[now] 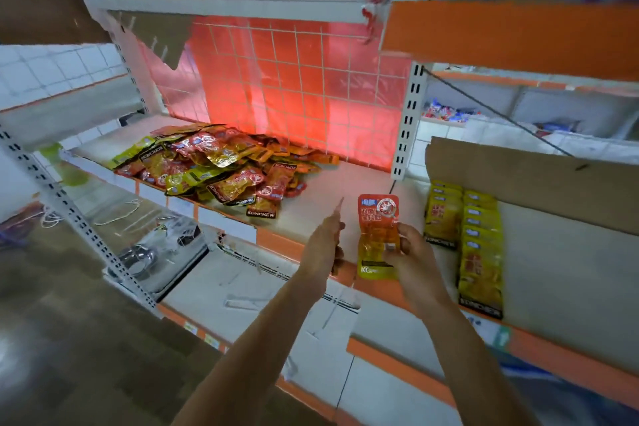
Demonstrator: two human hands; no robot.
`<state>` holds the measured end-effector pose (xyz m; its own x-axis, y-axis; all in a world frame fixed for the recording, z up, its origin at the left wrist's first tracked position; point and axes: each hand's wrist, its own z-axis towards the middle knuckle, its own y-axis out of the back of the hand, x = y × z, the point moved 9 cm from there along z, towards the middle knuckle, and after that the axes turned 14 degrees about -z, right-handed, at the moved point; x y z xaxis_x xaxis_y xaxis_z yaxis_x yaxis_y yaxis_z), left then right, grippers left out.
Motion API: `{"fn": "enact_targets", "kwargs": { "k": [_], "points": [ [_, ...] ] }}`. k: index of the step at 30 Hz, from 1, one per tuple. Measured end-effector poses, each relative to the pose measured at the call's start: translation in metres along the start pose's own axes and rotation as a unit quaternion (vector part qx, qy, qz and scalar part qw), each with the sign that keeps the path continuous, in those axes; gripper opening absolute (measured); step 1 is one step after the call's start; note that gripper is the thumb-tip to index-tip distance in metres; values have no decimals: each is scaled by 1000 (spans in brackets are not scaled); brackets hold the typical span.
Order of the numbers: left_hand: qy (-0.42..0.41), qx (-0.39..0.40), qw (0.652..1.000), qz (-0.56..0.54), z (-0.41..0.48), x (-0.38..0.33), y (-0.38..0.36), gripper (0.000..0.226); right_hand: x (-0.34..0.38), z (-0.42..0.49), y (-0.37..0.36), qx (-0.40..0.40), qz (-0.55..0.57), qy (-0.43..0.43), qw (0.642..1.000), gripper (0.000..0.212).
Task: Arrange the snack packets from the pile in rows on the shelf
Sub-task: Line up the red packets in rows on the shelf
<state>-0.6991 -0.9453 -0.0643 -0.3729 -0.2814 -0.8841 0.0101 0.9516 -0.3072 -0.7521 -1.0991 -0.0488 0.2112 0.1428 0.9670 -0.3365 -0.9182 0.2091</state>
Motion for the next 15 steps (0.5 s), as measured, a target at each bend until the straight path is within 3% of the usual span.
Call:
{"fn": "enact_targets", "kwargs": {
  "k": [2, 5, 11, 15],
  "points": [
    [-20, 43, 999, 2, -9, 6, -26, 22, -7, -9, 22, -16, 20, -10, 1000, 46],
    [-13, 104, 994, -25, -22, 22, -68, 35, -15, -18, 60, -51, 31, -10, 998, 46],
    [-8, 158, 987, -19, -39, 55, -146, 22, -34, -37, 150, -150, 82, 9, 985, 25],
    [-1, 186, 982, 17, -57, 86, -213, 18, -56, -53, 228, -215, 110, -6, 970, 34]
  ]
}}
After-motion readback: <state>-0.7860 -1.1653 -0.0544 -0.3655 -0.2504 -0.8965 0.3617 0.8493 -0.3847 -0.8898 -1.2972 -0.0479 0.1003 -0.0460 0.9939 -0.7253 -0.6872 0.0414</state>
